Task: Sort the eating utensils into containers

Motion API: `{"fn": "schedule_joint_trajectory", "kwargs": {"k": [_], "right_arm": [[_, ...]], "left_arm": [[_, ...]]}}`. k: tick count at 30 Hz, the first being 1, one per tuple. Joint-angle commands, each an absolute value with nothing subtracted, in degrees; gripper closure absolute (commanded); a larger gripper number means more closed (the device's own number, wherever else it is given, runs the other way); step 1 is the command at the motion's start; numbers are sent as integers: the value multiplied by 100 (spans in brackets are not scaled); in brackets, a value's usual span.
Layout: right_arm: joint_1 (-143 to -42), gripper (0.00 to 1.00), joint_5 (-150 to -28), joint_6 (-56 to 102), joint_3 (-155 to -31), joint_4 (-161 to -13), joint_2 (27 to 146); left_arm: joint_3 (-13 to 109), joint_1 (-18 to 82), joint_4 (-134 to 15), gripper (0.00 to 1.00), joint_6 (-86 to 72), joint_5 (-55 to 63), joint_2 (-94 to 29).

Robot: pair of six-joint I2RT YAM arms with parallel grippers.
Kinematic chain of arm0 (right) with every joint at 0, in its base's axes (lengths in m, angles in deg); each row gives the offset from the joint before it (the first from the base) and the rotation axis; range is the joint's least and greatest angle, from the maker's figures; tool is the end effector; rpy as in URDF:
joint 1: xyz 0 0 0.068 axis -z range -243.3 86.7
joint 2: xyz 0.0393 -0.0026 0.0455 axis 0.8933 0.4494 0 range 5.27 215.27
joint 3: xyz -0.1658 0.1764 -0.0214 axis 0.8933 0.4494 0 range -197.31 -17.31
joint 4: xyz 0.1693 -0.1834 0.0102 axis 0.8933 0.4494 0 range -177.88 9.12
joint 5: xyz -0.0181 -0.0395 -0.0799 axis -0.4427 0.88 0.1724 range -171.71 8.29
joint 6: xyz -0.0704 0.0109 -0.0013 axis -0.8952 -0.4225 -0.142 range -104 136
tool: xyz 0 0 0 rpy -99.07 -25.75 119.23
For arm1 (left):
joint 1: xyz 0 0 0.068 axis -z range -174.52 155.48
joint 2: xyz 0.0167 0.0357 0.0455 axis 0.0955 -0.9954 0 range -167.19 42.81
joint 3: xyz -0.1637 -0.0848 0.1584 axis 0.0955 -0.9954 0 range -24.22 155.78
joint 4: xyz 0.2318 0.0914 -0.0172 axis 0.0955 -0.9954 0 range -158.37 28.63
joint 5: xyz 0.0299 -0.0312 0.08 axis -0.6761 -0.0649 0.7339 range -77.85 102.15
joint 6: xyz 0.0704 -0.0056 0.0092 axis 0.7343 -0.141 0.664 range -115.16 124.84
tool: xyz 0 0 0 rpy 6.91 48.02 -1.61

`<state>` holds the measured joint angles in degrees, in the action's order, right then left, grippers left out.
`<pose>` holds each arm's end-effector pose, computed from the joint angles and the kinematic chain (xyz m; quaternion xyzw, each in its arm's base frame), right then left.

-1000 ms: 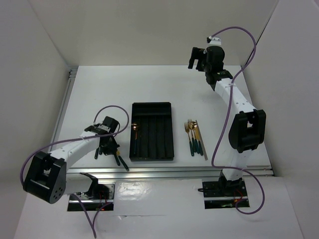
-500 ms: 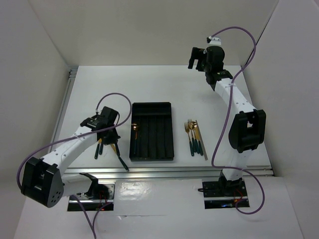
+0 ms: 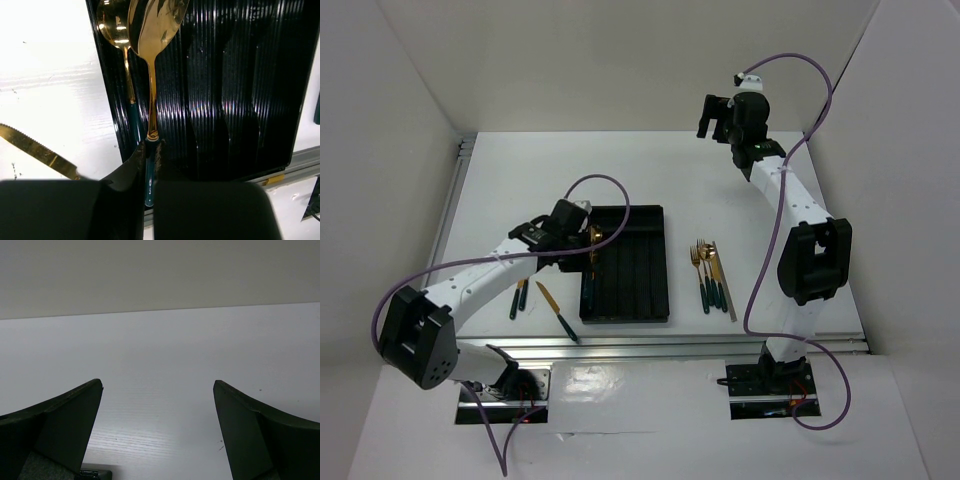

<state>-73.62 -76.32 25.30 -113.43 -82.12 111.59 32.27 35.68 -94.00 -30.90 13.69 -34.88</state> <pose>0.4459 0.0756 0.3187 0.0211 0.7978 0.0655 0.5990 0.2489 -0.1429 0.2062 -0.0501 0.9492 -0.1582 0.2674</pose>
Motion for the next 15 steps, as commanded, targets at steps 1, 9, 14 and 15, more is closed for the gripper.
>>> {"fn": "schedule_joint_trajectory", "kwargs": {"k": [1,9,14,15], "right_arm": [[-7349,0,-7538,2461,-11628,-8235,11170],[-7349,0,-7485,2461,-11575,-8235,11109],[-7349,0,-7485,2461,-11575,-8235,11109],[-7349,0,-7485,2461,-11575,-8235,11109]], "left_arm": [[3388,3554,-9091,100,-2952,1294,-3594],[3282,3554,-8941,100,-3417,1435,-4051],[3282,3554,-8976,100,-3725,1628,-4271],[3282,3554,-9029,100,-3725,1698,-4323]]}}
